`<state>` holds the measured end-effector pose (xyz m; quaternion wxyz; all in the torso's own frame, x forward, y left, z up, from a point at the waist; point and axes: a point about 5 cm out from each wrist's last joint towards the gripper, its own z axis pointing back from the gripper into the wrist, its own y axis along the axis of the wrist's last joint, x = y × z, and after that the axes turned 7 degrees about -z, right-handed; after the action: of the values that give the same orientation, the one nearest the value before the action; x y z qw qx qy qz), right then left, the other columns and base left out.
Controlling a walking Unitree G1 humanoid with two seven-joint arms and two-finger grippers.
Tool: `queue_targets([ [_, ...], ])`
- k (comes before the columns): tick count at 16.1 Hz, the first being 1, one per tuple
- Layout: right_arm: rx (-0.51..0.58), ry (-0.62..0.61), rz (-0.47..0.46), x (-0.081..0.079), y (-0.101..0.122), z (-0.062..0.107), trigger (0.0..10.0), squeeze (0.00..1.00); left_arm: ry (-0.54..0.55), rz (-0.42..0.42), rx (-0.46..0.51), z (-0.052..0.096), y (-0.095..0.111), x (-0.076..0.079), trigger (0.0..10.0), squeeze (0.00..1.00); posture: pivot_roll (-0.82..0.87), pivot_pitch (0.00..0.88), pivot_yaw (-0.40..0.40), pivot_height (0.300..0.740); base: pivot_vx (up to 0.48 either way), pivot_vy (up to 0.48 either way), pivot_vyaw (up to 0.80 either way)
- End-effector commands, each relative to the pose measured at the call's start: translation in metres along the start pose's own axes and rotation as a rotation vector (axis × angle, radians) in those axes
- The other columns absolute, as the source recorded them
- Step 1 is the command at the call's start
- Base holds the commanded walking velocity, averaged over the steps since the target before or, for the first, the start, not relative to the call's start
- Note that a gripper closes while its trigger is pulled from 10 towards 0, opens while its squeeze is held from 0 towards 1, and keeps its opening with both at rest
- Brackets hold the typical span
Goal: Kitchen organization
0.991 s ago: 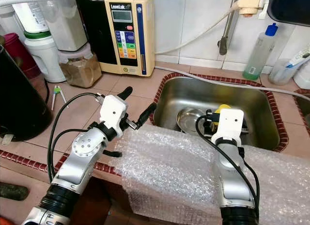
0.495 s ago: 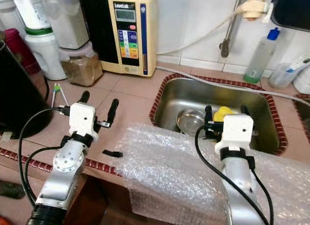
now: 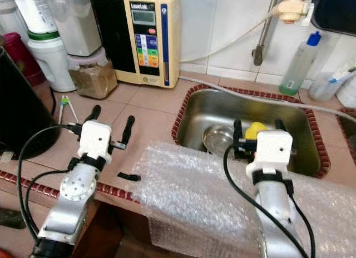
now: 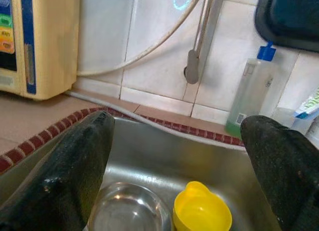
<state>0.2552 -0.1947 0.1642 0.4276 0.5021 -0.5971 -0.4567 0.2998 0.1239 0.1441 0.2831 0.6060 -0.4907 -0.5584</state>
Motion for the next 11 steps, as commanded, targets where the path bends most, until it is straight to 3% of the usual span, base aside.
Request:
queue_targets([
  [1,0.008,0.025,-0.003,-0.0050,0.0035,0.0001,10.0,1.00,0.006,0.005,0.003,0.0009,0.0013,-0.0035,10.0,0.00,0.05,0.000,0.011,0.740,0.000,0.000,0.80],
  [3,0.006,0.023,-0.006,-0.0049,0.0031,-0.0003,10.0,1.00,0.002,-0.005,-0.010,0.0010,-0.0005,-0.0034,10.0,0.00,0.05,0.000,0.014,0.740,0.000,0.000,0.80],
  [11,-0.004,0.015,-0.022,-0.0062,0.0004,-0.0019,10.0,1.00,0.001,-0.018,-0.008,-0.0026,0.0007,-0.0057,10.0,0.00,0.06,0.000,0.021,0.740,0.000,0.000,0.00],
])
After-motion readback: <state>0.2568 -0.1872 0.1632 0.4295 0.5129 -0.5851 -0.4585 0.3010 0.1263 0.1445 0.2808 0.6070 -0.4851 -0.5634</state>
